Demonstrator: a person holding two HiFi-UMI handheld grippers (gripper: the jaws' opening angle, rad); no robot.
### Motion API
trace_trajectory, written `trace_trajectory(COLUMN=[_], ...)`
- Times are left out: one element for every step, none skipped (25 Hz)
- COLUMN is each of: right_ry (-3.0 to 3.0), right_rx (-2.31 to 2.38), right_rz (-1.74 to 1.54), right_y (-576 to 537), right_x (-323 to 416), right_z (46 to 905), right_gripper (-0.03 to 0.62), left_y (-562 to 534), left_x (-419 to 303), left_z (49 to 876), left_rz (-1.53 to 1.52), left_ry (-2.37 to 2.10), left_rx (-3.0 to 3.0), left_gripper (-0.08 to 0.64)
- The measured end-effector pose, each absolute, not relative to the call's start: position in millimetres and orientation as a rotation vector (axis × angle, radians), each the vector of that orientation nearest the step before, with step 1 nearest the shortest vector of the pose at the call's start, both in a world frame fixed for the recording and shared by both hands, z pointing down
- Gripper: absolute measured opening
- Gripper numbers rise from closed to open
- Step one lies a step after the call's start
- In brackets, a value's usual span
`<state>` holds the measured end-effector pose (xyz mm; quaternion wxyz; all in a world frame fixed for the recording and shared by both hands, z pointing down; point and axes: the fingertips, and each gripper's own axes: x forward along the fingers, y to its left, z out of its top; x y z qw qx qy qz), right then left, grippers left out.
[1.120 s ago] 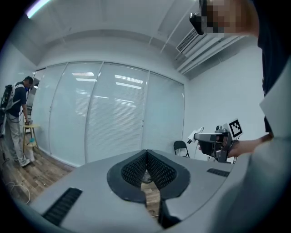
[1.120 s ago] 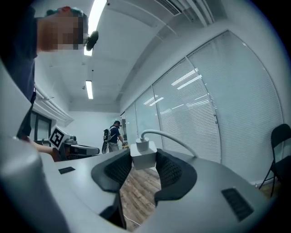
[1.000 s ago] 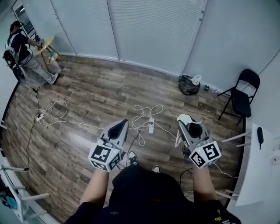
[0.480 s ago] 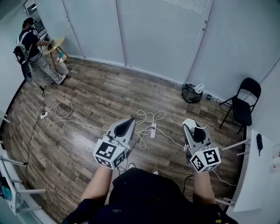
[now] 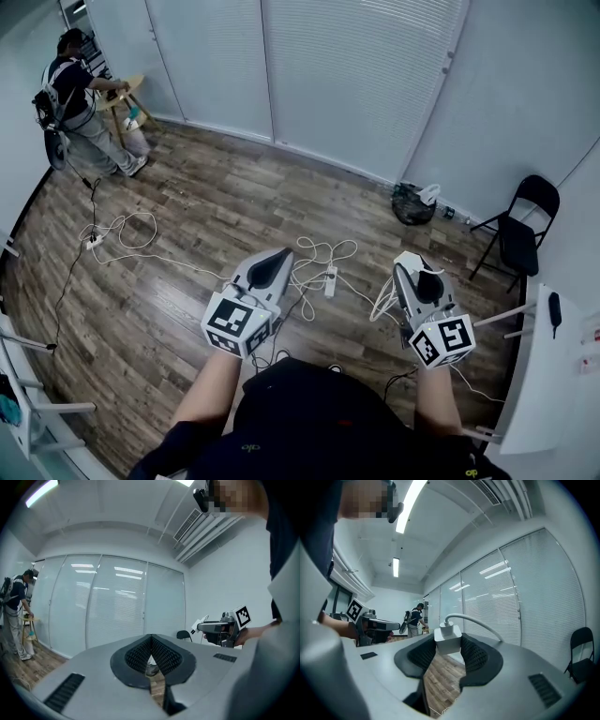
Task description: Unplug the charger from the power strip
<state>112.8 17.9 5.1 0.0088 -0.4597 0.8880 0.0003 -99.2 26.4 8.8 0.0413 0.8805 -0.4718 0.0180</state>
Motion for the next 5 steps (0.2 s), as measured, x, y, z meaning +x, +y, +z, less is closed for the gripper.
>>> trace_trajectory(right_ry=[2.776, 2.779, 2.783, 2.786, 2.79], right_rx=[-1.436, -1.435, -1.433, -1.431, -1.429], right_rz=[0.003, 0.006, 0.009, 0.013, 0.017], right_y=[17.3, 16.6, 15.8, 15.1, 14.4], right_x=[110.5, 107.8, 104.8, 101.7, 98.6], right_z=[5.2, 5.5, 5.8, 6.1, 6.3], right_gripper=[0.173, 0.173, 0.173, 0.173, 0.173], left_y=[25.9, 25.4, 24.7, 24.0, 23.3], left_x=[-99.8, -100.9, -102.3, -104.1, -106.0], left_z=[9.7, 10.8, 11.7, 12.4, 13.1], left_rz=[0.057, 0.059, 0.062, 0.063, 0.065], left_ry=[-1.438, -1.432, -1.429, -1.426, -1.424], left_rx=[2.698, 2.701, 2.702, 2.704, 2.705], left_gripper=[0.02, 0.02, 0.02, 0.02, 0.02])
